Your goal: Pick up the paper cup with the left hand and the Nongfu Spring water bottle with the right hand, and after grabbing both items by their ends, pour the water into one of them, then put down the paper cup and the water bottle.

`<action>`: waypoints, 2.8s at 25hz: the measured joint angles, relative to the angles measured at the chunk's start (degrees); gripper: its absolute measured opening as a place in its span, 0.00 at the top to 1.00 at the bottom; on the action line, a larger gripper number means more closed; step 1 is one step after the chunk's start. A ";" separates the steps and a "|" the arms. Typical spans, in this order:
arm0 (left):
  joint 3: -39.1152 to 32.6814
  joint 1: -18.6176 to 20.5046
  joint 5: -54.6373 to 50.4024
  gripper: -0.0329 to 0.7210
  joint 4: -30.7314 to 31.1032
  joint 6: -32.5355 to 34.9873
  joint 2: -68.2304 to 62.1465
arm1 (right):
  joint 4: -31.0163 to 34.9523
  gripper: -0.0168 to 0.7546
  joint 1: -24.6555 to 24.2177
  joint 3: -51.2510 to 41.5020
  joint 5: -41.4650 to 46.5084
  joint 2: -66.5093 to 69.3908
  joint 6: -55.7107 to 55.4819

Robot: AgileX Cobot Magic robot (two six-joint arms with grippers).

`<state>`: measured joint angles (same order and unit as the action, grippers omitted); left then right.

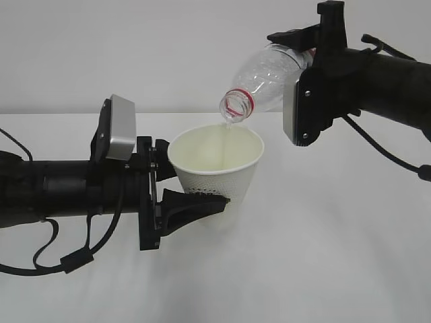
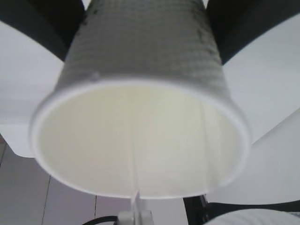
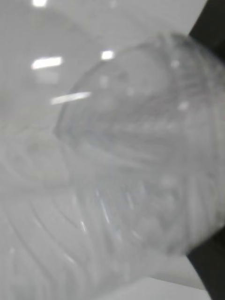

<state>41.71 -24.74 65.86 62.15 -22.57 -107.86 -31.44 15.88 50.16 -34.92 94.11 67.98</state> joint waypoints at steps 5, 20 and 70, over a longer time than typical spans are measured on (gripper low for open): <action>0.00 0.00 0.00 0.30 0.00 0.00 0.00 | 0.00 0.38 0.00 0.00 0.10 0.00 0.00; 0.00 0.00 0.00 0.30 -0.03 0.14 0.00 | 0.00 0.38 0.00 0.09 0.52 0.00 1.28; 0.00 0.00 -0.44 0.31 -0.03 0.27 0.00 | 0.11 0.38 0.00 0.21 1.52 0.00 1.28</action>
<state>41.71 -24.74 65.41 62.12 -22.31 -107.86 -31.34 15.88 50.38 -33.40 94.11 69.25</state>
